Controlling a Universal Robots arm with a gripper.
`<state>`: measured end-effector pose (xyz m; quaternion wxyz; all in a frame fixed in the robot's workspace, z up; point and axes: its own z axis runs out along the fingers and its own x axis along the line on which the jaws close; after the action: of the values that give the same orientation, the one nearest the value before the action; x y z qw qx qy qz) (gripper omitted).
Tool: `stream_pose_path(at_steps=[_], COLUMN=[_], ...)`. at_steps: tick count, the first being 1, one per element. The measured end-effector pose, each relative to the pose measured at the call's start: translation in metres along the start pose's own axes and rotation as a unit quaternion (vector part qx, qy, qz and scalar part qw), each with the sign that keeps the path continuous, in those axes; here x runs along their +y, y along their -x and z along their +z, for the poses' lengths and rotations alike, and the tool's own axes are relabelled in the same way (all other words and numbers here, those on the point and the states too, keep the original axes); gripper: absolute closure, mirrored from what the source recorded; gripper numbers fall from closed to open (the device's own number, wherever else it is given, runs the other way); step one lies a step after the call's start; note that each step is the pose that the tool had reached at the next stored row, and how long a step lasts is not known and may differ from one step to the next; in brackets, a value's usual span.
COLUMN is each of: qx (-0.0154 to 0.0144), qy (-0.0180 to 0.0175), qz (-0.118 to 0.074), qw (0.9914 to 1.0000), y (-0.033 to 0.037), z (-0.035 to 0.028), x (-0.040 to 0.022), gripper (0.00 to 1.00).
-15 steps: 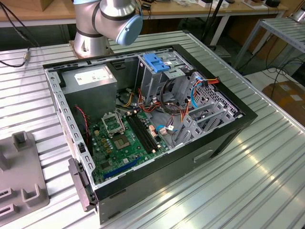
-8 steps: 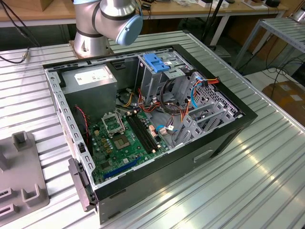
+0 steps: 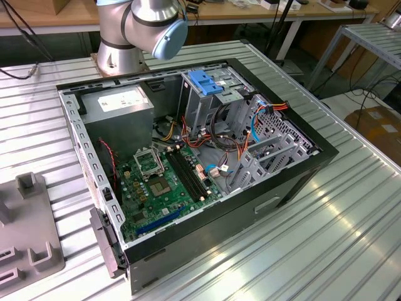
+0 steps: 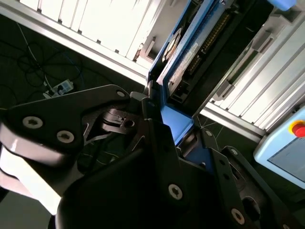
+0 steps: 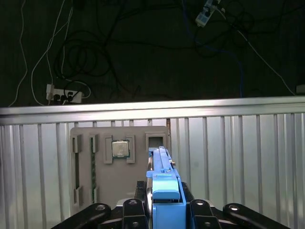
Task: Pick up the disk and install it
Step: 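Pick up the disk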
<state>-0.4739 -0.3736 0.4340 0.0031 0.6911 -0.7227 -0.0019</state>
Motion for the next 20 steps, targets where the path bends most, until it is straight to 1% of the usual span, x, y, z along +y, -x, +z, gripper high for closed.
stream_pose_path(at_steps=[1, 4, 5, 7, 20], qx=[0.0000, 0.0000, 0.0000, 0.0000, 0.0000], qy=[0.0000, 0.0000, 0.0001, 0.0001, 0.0005], qz=[0.000, 0.000, 0.000, 0.000, 0.000], qw=[1.00000, 1.00000, 1.00000, 1.00000, 1.00000], y=[0.0000, 0.0000, 0.0000, -0.0001, -0.0001], z=[-0.0023, -0.0132, -0.0150, -0.0215, -0.0570], x=[0.0000, 0.0000, 0.0000, 0.0001, 0.0001], gripper=[0.63, 0.63, 0.63, 0.63, 0.63])
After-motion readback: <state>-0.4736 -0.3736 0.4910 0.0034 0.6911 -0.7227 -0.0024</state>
